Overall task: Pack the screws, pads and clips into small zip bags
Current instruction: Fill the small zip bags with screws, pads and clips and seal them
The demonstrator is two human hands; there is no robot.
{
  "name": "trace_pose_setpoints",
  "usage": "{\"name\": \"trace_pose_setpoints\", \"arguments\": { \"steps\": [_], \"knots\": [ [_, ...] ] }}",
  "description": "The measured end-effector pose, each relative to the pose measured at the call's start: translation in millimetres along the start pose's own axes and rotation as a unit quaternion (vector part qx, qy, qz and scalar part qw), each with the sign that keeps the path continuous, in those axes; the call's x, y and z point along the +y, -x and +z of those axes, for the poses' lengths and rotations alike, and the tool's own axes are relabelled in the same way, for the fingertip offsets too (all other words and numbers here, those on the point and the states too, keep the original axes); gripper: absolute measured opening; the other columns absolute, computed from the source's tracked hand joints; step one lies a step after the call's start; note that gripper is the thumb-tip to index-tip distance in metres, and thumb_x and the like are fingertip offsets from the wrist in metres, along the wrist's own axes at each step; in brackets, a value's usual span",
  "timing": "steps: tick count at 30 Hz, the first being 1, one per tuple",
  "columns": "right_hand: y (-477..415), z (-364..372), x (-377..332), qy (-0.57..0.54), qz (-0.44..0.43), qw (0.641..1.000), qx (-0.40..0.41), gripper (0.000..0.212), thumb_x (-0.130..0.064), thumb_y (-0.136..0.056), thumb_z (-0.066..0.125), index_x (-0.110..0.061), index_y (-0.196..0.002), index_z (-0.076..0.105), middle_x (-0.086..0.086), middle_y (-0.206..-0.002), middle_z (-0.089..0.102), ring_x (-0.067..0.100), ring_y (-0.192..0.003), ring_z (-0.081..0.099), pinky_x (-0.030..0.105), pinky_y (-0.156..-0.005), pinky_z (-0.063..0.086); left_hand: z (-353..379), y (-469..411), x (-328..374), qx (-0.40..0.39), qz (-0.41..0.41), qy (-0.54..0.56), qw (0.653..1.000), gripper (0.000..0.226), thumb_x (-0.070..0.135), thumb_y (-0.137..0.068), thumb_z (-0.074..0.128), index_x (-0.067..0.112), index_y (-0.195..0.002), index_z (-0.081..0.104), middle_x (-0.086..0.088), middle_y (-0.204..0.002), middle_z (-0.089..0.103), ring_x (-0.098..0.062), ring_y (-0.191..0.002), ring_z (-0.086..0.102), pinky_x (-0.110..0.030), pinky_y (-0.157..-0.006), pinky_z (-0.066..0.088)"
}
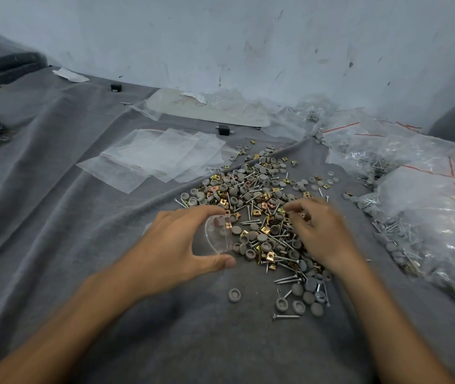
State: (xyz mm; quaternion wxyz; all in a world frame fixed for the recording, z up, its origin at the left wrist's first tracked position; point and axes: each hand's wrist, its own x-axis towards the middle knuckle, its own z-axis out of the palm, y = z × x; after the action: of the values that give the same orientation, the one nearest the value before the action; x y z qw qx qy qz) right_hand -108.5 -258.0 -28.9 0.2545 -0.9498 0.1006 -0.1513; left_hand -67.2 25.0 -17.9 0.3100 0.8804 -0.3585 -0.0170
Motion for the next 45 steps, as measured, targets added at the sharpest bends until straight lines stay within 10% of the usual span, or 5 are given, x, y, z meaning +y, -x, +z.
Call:
{"name": "trace_pose_setpoints", "arguments": {
  "steps": [11,23,30,45],
  "knots": [
    [-37.8,2.5,-3.0,0.133,-0.01,0.981,-0.138,0.035,-0.038,-0.097,0.064,-0.026,-0.13,0.063,0.0,-0.13,0.057,0.02,-0.122,0.051,0.042,-0.105,0.044,0.2,-2.8,-4.7,-0.003,-0.008,-0.004,1.0,0.09,0.091,-0.065,0.052,0.049,-0.143,0.039,0.039,-0.131,0.04,0.019,-0.115,0.022,-0.024,-0.106,0.025],
    [1.0,-1.6,-17.6,0.026,-0.038,0.981,-0.189,0.062,-0.065,-0.073,0.077,-0.039,-0.127,0.061,-0.019,-0.111,0.064,0.0,-0.103,0.059,0.029,-0.089,0.052,4.4,-1.0,-4.7,-0.016,-0.003,-0.013,1.0,0.087,0.095,-0.063,0.044,0.053,-0.139,0.038,0.038,-0.131,0.038,0.013,-0.121,0.03,-0.037,-0.114,0.031],
    [-1.1,2.6,-13.6,0.008,-0.049,0.994,-0.093,0.016,-0.029,-0.098,0.063,-0.032,-0.112,0.07,-0.014,-0.104,0.063,0.007,-0.102,0.058,0.038,-0.092,0.051,3.8,0.5,-7.6,-0.003,0.001,-0.004,1.0,0.087,0.093,-0.064,0.049,0.05,-0.138,0.042,0.034,-0.133,0.044,0.007,-0.124,0.037,-0.038,-0.114,0.034],
    [-4.2,6.0,-10.2,0.093,-0.046,0.984,-0.147,0.013,-0.033,-0.101,0.055,-0.038,-0.11,0.063,-0.01,-0.116,0.049,0.013,-0.117,0.04,0.035,-0.1,0.039,2.3,2.5,-9.6,0.003,0.002,-0.005,1.0,0.085,0.091,-0.064,0.05,0.049,-0.137,0.045,0.031,-0.135,0.05,0.002,-0.127,0.042,-0.041,-0.114,0.035]
  ]
}}
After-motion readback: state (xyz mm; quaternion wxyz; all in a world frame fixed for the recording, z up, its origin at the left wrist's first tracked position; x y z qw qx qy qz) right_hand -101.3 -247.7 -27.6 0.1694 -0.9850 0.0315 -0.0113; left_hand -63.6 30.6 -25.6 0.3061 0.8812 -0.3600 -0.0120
